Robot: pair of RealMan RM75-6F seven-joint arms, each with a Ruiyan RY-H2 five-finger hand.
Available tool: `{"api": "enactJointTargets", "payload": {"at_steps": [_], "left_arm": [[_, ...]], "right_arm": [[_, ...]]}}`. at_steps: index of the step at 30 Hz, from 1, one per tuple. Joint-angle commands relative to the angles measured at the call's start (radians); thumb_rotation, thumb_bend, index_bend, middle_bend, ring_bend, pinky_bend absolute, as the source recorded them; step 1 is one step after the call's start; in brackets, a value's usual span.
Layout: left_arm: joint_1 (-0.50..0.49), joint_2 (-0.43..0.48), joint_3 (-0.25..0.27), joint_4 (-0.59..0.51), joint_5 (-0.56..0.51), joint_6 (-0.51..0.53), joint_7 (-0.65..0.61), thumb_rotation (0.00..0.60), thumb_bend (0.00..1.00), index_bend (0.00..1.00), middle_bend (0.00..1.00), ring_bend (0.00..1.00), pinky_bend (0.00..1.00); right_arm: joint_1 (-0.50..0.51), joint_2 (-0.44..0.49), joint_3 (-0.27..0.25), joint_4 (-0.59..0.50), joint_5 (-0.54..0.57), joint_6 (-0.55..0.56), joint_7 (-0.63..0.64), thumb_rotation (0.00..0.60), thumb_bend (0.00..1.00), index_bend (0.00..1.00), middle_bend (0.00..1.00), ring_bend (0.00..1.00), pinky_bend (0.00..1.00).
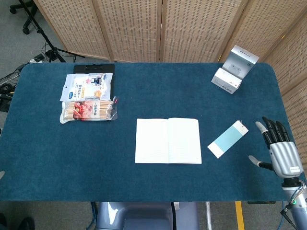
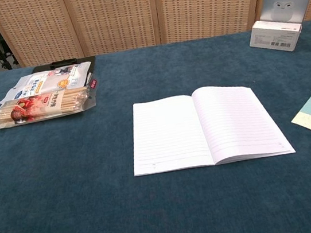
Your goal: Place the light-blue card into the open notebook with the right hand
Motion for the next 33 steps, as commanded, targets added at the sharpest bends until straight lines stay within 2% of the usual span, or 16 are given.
{"api": "enactJointTargets", "payload": {"at_steps": [1, 4, 8, 11, 15, 20, 28, 33], "left_arm": [[-0.009, 0.002, -0.003, -0.002, -0.007, -0.015, 0.005, 0.600, 0.00, 0.00, 0.00, 0.00, 0.00], [-0.018, -0.003, -0.006, -0.004, -0.017, -0.031, 0.023, 0.600, 0.00, 0.00, 0.00, 0.00, 0.00], [-0.032, -0.011, -0.011, -0.007, -0.035, -0.054, 0.054, 0.600, 0.00, 0.00, 0.00, 0.00, 0.00], [-0.041, -0.022, -0.018, -0.009, -0.051, -0.060, 0.092, 0.600, 0.00, 0.00, 0.00, 0.00, 0.00], [-0.054, -0.034, -0.026, -0.017, -0.075, -0.075, 0.135, 0.600, 0.00, 0.00, 0.00, 0.00, 0.00], [-0.069, -0.043, -0.036, -0.021, -0.098, -0.090, 0.171, 0.600, 0.00, 0.00, 0.00, 0.00, 0.00], [-0.090, -0.052, -0.047, -0.010, -0.139, -0.124, 0.198, 0.600, 0.00, 0.00, 0.00, 0.00, 0.00], [-0.105, -0.056, -0.049, 0.001, -0.164, -0.158, 0.208, 0.600, 0.00, 0.00, 0.00, 0.00, 0.00]], "right_arm": [[0.036, 0.010, 0.006, 0.029, -0.013, -0.040, 0.006, 0.600, 0.00, 0.00, 0.00, 0.00, 0.00], [0.080, 0.031, -0.001, 0.077, -0.070, -0.075, 0.022, 0.600, 0.00, 0.00, 0.00, 0.00, 0.00], [0.173, 0.056, -0.038, 0.182, -0.209, -0.129, 0.167, 0.600, 0.00, 0.01, 0.00, 0.00, 0.00], [0.240, 0.041, -0.067, 0.294, -0.284, -0.166, 0.267, 0.600, 0.00, 0.02, 0.00, 0.00, 0.00], [0.309, -0.026, -0.099, 0.465, -0.348, -0.206, 0.298, 0.600, 0.00, 0.06, 0.00, 0.00, 0.00], [0.369, -0.118, -0.133, 0.627, -0.398, -0.217, 0.330, 0.600, 0.00, 0.06, 0.00, 0.00, 0.00], [0.413, -0.257, -0.196, 0.874, -0.436, -0.227, 0.363, 0.600, 0.00, 0.09, 0.00, 0.00, 0.00], [0.417, -0.319, -0.243, 0.984, -0.444, -0.248, 0.391, 0.600, 0.00, 0.09, 0.00, 0.00, 0.00]]}}
